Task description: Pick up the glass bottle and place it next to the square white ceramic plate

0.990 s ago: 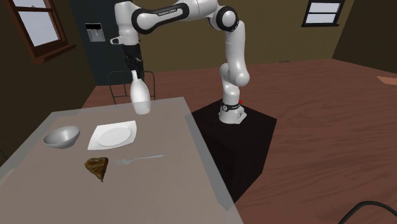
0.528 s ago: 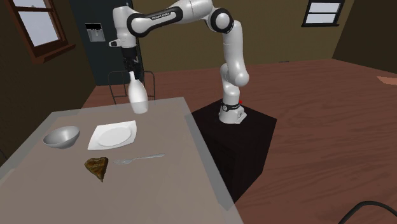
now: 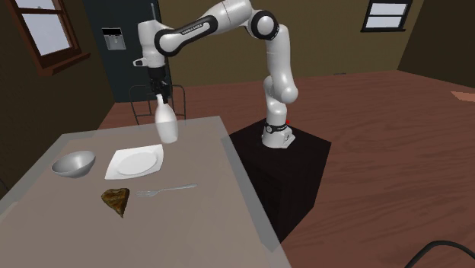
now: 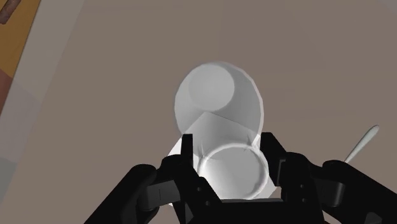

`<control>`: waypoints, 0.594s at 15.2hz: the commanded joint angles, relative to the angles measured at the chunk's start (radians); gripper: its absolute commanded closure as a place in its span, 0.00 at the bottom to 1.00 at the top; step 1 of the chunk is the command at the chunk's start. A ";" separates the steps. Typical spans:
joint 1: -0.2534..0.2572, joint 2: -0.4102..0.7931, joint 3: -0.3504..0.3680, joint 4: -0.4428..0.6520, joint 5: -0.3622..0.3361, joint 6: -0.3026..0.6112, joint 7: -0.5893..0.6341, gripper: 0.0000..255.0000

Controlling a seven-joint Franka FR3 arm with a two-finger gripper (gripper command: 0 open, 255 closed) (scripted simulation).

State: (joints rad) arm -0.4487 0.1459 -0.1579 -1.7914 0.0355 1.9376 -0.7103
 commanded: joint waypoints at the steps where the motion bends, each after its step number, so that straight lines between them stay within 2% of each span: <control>1: 0.000 0.005 0.000 -0.016 0.001 0.022 -0.001 1.00; 4: 0.000 0.016 0.001 -0.047 0.004 0.064 -0.003 1.00; 9: 0.000 0.016 0.001 -0.047 0.004 0.064 -0.003 1.00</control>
State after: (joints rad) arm -0.4491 0.1619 -0.1574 -1.8384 0.0391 2.0008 -0.7132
